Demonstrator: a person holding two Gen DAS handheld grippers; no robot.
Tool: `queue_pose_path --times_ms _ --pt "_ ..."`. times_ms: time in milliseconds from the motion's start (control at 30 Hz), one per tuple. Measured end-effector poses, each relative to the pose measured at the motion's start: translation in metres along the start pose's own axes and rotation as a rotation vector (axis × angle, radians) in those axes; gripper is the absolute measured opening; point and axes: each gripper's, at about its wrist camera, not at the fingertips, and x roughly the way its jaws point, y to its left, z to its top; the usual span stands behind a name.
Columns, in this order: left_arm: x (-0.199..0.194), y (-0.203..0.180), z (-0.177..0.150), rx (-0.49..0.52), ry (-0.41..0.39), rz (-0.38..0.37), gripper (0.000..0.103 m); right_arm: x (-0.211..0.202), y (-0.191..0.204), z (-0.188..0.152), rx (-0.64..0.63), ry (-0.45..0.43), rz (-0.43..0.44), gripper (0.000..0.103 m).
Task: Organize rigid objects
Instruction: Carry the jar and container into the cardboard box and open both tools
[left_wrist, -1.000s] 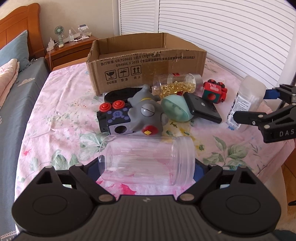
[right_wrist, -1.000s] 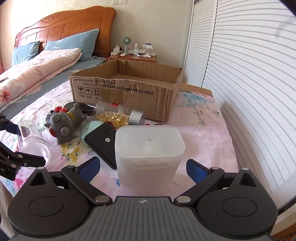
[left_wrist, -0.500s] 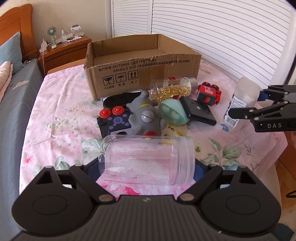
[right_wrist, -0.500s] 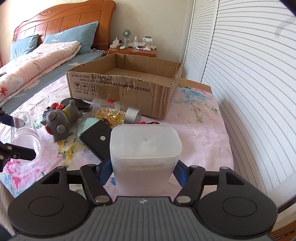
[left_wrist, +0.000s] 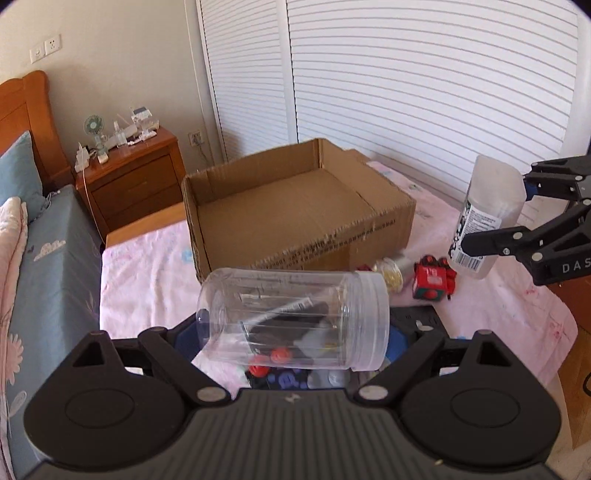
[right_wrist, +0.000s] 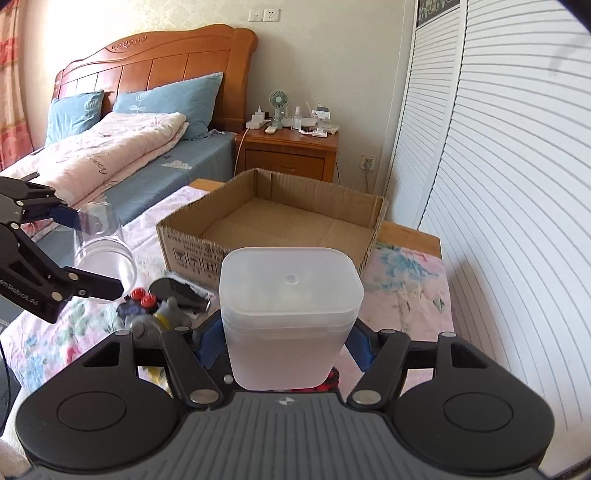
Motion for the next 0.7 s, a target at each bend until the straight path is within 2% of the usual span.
queue_pose_path --times_ms 100,267,433,500,567,600,633,700 --pt "0.012 0.009 0.023 0.007 -0.023 0.017 0.092 0.008 -0.004 0.027 -0.01 -0.008 -0.001 0.072" --pt "0.04 0.03 0.056 -0.011 -0.029 0.049 0.092 0.036 -0.014 0.066 -0.007 0.047 0.005 0.072" --pt "0.068 0.046 0.076 -0.003 -0.014 0.069 0.092 0.08 -0.033 0.098 0.044 0.163 0.038 0.072" --pt "0.078 0.052 0.082 -0.002 -0.008 0.072 0.092 0.103 -0.04 0.106 0.051 0.205 0.027 0.072" --pt "0.088 0.057 0.086 -0.005 0.001 0.069 0.092 0.124 -0.045 0.113 0.04 0.225 -0.001 0.078" --pt "0.093 0.058 0.087 -0.006 0.008 0.069 0.092 0.132 -0.048 0.115 0.046 0.213 -0.023 0.092" --pt "0.098 0.059 0.089 -0.006 0.013 0.072 0.092 0.137 -0.051 0.117 0.053 0.201 -0.039 0.099" --pt "0.107 0.061 0.092 -0.002 0.019 0.077 0.092 0.141 -0.058 0.118 0.076 0.179 -0.041 0.099"
